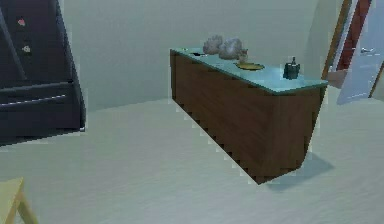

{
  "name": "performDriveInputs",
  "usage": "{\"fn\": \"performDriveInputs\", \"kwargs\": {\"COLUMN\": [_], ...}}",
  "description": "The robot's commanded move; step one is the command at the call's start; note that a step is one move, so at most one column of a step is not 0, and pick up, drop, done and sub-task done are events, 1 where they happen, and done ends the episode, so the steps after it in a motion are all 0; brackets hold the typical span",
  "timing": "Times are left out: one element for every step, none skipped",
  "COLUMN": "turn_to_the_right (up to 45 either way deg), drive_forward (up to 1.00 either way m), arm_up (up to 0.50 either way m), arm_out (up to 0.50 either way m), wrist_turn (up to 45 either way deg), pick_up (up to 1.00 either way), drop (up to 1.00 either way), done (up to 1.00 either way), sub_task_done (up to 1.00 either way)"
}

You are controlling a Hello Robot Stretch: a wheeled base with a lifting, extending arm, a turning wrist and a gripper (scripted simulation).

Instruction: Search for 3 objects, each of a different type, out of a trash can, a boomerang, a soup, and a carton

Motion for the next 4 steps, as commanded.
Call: {"fn": "performDriveInputs", "kwargs": {"turn_to_the_right": [45.0, 6.0, 0.0, 0.0], "drive_forward": [0.0, 0.0, 1.0, 1.0], "arm_up": [0.0, 0.0, 0.0, 0.0], "arm_out": [0.0, 0.0, 0.0, 0.0], "wrist_turn": [0.0, 0.0, 0.0, 0.0], "pick_up": [0.0, 0.0, 0.0, 0.0], "drop": [0.0, 0.0, 0.0, 0.0], "done": [0.0, 0.0, 0.0, 0.0], "sub_task_done": [0.0, 0.0, 0.0, 0.0]}}
